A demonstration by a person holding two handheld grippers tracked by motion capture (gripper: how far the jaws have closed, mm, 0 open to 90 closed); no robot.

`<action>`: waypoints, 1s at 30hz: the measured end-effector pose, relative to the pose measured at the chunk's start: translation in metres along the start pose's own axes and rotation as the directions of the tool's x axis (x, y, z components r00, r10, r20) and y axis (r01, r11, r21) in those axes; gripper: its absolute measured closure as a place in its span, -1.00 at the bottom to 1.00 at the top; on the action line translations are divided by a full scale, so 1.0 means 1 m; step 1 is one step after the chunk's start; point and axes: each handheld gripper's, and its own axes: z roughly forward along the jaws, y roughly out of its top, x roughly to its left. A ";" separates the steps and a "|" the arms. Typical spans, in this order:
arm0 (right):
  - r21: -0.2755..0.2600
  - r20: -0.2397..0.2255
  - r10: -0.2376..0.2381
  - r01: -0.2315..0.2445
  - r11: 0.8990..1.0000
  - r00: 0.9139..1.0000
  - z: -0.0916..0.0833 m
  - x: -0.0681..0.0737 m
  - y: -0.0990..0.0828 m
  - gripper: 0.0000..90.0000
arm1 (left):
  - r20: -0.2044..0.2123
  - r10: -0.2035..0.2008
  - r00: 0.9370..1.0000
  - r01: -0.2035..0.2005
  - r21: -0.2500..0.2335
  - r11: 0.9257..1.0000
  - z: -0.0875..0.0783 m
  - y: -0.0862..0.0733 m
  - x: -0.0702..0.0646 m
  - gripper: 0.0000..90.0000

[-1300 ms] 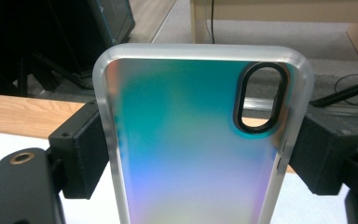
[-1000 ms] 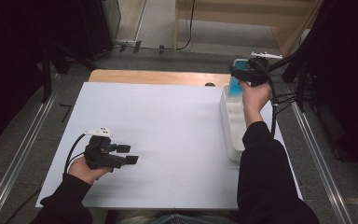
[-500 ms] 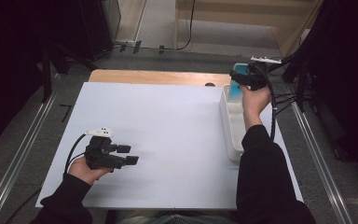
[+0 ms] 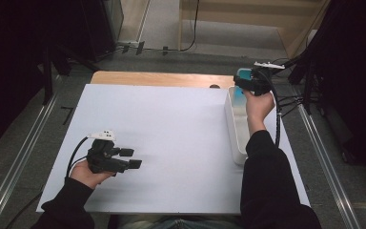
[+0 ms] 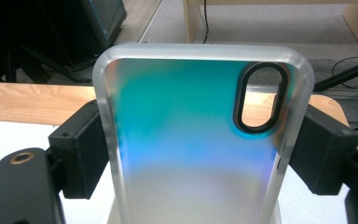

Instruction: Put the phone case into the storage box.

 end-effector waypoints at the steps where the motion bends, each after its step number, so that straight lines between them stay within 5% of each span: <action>1: 0.001 0.001 0.000 0.000 1.000 1.000 0.000 0.000 -0.001 -0.67 | 0.003 -0.001 1.000 0.001 -0.003 1.000 0.000 0.000 0.000 -0.29; 30: 0.075 -0.003 -0.030 0.030 0.997 1.000 0.005 0.002 -0.020 -0.67 | -0.004 0.004 1.000 -0.004 0.003 1.000 0.001 0.001 0.000 -0.28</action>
